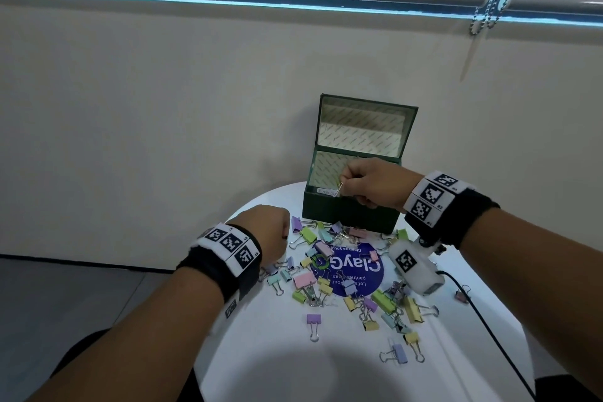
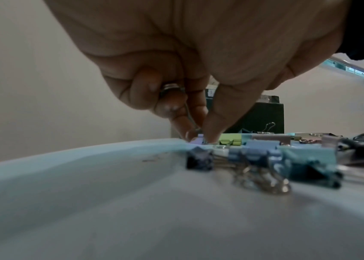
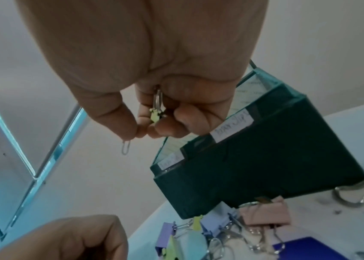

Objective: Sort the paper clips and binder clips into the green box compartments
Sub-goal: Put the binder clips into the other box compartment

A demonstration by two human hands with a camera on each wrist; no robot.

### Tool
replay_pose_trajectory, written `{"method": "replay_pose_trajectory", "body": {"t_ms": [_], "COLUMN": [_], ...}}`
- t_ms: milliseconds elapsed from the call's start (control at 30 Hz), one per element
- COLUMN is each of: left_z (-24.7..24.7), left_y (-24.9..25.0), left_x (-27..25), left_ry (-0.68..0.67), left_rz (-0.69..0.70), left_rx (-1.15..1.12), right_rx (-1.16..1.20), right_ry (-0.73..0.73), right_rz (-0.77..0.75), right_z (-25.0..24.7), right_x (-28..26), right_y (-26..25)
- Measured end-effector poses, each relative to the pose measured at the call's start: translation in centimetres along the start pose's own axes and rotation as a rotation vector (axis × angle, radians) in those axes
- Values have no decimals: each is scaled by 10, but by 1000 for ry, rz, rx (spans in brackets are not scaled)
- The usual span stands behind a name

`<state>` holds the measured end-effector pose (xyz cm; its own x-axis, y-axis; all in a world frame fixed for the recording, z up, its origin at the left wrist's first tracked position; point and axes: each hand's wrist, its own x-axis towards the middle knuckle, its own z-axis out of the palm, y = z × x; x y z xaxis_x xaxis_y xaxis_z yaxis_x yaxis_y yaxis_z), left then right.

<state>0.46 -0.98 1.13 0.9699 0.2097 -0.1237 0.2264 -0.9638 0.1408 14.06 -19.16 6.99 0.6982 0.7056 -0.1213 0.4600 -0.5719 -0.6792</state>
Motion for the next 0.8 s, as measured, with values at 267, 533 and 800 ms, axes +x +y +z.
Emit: {"method": "replay_pose_trajectory", "body": {"t_ms": [267,533,800], "left_z": [1,8,5], "left_y": [-1,-6,-4], "left_x": [3,9,10], "left_ry": [60,116,210], "left_rz": [25,-2,54], "left_rx": [-32,-120,-121], "right_rx": [-309,-399,-498], "right_ry": [188,171,288], "right_rz": [62,54,-85], "right_z": [-30,-40,-15], "right_x": [3,14,16], "right_y": [16,12,3]}}
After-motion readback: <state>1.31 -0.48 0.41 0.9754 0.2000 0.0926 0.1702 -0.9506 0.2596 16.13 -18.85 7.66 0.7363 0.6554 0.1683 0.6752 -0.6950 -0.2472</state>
